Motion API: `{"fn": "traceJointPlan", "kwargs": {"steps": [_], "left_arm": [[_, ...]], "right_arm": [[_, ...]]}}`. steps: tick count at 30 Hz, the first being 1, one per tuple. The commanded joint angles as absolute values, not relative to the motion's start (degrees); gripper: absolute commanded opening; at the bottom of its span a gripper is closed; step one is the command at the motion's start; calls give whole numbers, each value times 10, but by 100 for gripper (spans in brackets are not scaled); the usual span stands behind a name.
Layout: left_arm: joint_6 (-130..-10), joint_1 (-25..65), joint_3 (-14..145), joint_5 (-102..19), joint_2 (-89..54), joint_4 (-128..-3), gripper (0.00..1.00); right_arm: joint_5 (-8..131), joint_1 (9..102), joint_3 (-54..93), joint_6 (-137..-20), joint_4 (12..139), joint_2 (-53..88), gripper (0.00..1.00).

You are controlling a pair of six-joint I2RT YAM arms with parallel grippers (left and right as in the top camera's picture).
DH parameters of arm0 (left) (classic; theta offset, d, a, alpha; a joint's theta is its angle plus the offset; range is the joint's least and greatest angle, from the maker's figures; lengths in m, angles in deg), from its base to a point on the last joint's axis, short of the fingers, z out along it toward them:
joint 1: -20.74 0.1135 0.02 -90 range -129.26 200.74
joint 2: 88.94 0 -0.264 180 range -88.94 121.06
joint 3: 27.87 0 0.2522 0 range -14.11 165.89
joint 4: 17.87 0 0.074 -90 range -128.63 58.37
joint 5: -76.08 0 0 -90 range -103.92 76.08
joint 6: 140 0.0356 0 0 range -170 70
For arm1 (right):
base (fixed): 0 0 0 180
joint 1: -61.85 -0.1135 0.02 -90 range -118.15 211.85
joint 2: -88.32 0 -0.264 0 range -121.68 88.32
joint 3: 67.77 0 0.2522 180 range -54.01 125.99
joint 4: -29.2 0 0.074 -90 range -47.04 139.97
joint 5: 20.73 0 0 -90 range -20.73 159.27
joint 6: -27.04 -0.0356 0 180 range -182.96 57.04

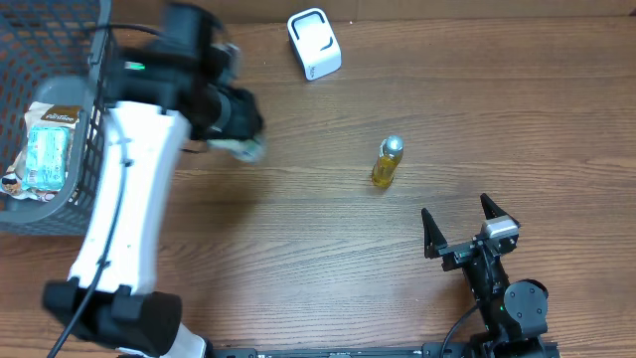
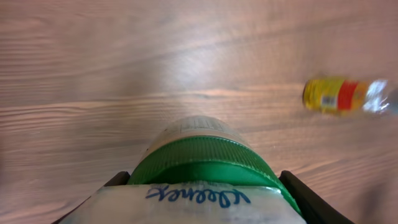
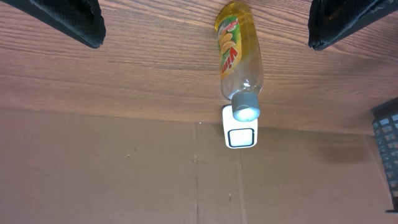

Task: Scan the item barcode
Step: 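Carry the Kleenex pack out and lower it beside the soap bottle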

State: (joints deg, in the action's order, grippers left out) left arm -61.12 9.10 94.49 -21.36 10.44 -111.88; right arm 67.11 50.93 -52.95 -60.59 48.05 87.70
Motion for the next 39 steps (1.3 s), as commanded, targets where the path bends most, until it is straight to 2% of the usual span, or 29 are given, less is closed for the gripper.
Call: {"fn": "traceJointPlan", "kwargs": {"steps": [1,11,17,25,34,39], "left_arm": [[-641,36,863,-191,104,-1068,34],[-730,-100,685,-87,104,-869,37],[-779,-149,627,-56,105,-783,38],[-896,-174,578,-58,109,-743,37],[-899,-195,555,-65,110,-719,38],[-899,-203,555,-65,111,-716,42]], "right_arm": [[670,511,-535,-603,477,882,100],[670,511,-535,-603,476,882,100],[670,511,-535,-603,477,882,100],[670,511,-535,-603,477,882,100],[670,511,-535,-603,477,882,100],[670,511,-535,-603,476,882,100]]}}
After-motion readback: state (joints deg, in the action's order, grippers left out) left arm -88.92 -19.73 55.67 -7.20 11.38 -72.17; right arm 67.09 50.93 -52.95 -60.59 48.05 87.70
